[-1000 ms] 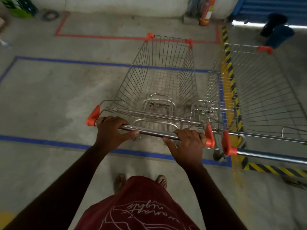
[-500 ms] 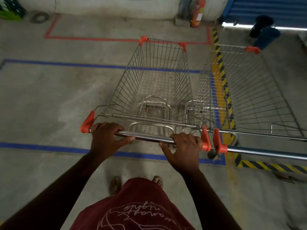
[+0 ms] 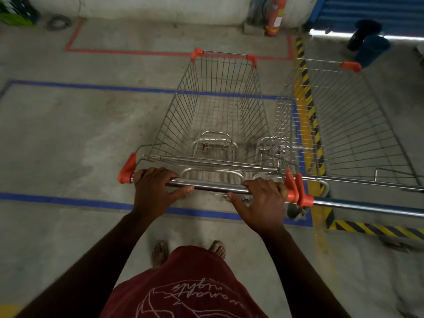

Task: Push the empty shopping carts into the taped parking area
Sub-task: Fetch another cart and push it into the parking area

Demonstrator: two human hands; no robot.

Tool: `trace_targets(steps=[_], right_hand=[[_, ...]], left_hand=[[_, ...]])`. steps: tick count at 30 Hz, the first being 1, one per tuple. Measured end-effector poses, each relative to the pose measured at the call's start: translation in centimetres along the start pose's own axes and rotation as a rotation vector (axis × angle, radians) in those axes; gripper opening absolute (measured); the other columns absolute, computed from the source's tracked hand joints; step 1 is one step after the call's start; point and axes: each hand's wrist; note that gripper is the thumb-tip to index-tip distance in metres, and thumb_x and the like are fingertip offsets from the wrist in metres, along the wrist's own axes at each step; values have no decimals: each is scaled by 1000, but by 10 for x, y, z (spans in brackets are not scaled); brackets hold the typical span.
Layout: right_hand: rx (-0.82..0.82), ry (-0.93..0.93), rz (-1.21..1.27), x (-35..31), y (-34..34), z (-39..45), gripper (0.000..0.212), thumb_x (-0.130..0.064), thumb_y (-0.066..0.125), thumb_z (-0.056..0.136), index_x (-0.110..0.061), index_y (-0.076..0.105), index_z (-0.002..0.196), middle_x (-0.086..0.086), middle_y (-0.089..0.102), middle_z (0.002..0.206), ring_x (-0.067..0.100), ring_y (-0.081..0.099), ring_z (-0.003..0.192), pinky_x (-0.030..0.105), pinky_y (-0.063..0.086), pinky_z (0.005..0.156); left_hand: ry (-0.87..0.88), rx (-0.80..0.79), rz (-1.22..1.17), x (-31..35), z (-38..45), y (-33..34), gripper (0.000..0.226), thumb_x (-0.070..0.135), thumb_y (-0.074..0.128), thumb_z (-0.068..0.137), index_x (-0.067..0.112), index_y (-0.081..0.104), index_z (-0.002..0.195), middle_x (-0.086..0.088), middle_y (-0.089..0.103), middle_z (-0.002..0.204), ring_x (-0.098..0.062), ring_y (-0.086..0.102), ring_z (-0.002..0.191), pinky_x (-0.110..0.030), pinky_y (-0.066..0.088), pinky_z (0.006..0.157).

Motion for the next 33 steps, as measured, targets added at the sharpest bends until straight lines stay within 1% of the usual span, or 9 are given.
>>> trace_targets(steps=[8,11,14,16,18,20,23,28,33], right_hand=[[9,13,54,-3,-3,2,40,-66,57,96,-29,73,101,-11,68,97,17,62,93,45,40,92],[-3,21,88,-14,-9,3,37,-59,61,96,-27,74,110,-8,69,113,19,61,108,49,41,96],[28,-45,110,-43,-14,6,32,-50,60,97,-27,73,115,-8,67,122,17,58,116,48,39,101],[13,-122,198,-77,-12,9,27,-45,59,99,-27,72,114,-9,67,120,16,59,112,43,38,100],[-25,-201,302,-116,-6,10,22,-38,60,99,-26,72,113,-9,68,116,17,61,108,43,42,96],[-75,-253,374,-157,3,8,18,-31,63,98,-24,72,112,-7,70,114,17,64,106,46,46,94],[-148,-329,476,-216,20,2,13,-22,66,97,-21,74,108,-7,72,107,16,67,102,48,50,90],[-261,-423,574,-328,65,-16,12,-18,64,97,-18,73,105,-8,70,98,14,66,89,45,53,81],[-365,-496,630,-460,120,-44,15,-23,61,99,-18,74,105,-9,71,102,6,65,92,33,53,84]], left_hand=[[-6,1,-83,7,0,-10,54,72,64,77,25,76,101,10,71,100,-19,65,101,-52,40,99],[40,59,-220,7,-1,-18,48,58,68,83,20,76,111,3,71,116,-23,64,113,-57,43,100],[128,159,-335,1,-1,-33,29,34,74,89,13,75,109,3,70,113,-19,65,111,-60,45,103],[148,219,-366,-9,-5,-46,18,20,75,90,11,75,105,4,72,109,-17,68,108,-61,36,115],[129,239,-421,-26,-16,-59,12,13,72,91,9,75,102,0,74,109,-17,69,111,-50,38,118],[58,219,-469,-49,-34,-74,11,12,69,92,10,74,102,-3,74,115,-18,69,111,-41,51,104],[-46,213,-454,-98,-74,-98,13,15,68,94,13,75,105,1,72,101,-19,69,92,-45,55,87],[-241,225,-469,-201,-151,-144,16,12,74,93,19,75,106,7,73,101,-8,69,91,-36,55,87],[-431,301,-469,-306,-230,-198,26,32,68,94,20,72,117,6,72,98,-12,69,91,-38,55,87]])
Point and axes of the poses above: each hand's wrist, its own z-axis towards the middle knuckle, its own y-axis out of the palm, x = y × z
